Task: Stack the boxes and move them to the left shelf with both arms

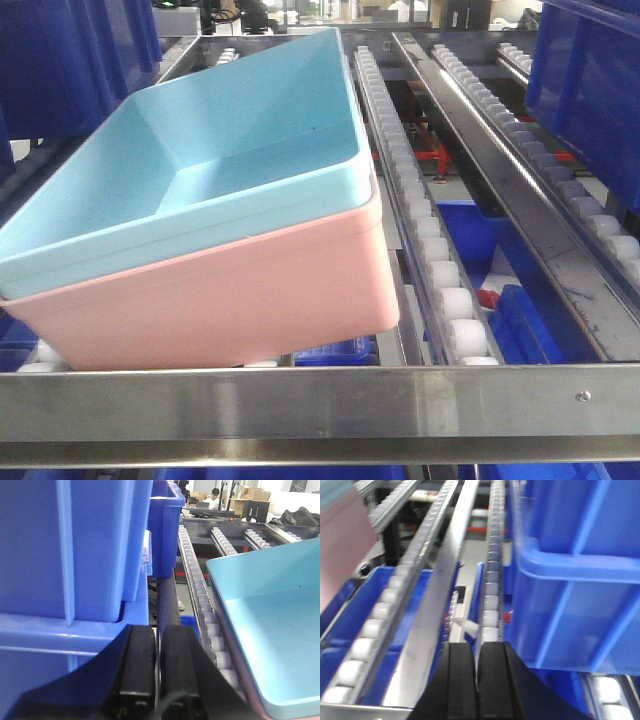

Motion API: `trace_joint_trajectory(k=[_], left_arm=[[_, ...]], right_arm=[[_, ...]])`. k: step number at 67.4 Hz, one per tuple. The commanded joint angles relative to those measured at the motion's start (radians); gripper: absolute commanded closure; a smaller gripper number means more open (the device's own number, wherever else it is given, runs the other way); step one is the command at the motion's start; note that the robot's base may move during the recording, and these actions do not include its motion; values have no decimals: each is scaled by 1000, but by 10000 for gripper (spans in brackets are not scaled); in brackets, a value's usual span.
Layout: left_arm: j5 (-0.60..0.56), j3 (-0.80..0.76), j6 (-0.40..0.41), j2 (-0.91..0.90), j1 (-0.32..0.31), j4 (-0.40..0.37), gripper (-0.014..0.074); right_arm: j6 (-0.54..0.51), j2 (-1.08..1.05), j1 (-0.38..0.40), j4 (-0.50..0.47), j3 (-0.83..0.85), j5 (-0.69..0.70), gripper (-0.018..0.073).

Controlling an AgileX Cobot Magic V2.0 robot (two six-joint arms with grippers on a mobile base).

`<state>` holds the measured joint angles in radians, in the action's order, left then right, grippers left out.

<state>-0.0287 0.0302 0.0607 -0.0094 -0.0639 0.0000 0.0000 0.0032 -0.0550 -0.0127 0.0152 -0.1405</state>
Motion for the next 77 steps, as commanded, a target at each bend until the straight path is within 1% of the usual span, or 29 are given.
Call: trace_joint_trajectory(k=[1, 6, 8, 31, 77], left_arm=[[-90, 29, -2, -17, 2, 0, 586], [-90, 29, -2, -17, 2, 0, 586], [-90, 29, -2, -17, 2, 0, 586], [-90, 29, -2, -17, 2, 0, 586], [-90, 29, -2, -17, 2, 0, 586]], right_arm=[[-10, -36, 20, 2, 0, 87, 504], [7, -33, 21, -13, -28, 117, 504], [14, -33, 21, -14, -27, 105, 504], [14, -33, 21, -14, -27, 156, 504], [14, -33, 21, -14, -27, 157, 504]])
